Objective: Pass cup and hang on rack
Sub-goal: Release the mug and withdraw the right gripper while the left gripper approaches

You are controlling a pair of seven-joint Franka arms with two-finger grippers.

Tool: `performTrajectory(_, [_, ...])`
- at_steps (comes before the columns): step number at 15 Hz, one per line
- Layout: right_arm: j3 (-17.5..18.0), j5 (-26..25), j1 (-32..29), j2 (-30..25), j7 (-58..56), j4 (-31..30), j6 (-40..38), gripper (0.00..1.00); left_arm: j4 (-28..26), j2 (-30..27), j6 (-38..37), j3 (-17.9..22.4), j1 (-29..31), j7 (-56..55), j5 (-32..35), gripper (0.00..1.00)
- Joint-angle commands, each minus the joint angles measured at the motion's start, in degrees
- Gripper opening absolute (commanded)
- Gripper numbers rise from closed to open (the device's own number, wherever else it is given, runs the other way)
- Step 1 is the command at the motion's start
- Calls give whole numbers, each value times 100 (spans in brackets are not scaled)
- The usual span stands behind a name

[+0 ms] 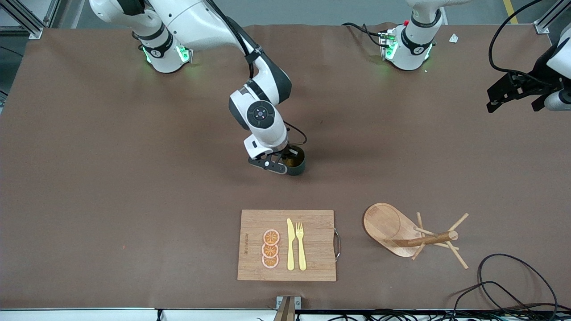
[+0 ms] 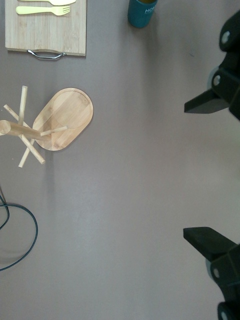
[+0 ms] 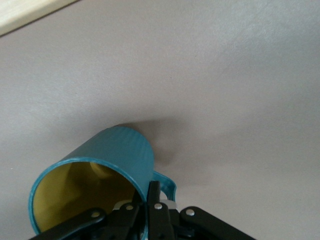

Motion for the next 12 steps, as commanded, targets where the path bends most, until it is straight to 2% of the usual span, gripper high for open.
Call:
performTrajectory(1, [-80,59,75,-4,55,47,16,98,57,-9,2,43,74,67,88,100])
performTrajectory(5, [-89,67,40,-118,-15,187,-185,100,57,9,2,43,57,-38,53,100])
performTrajectory(7, [-115,76,-56,-477,-33,188,-597,100,57,17,2,26,5,-117,88,100])
performTrajectory(12, [-185,-3,-907,-1295,-93,152,-1660,100,57,289,185,-369,-180,-1258,114,100])
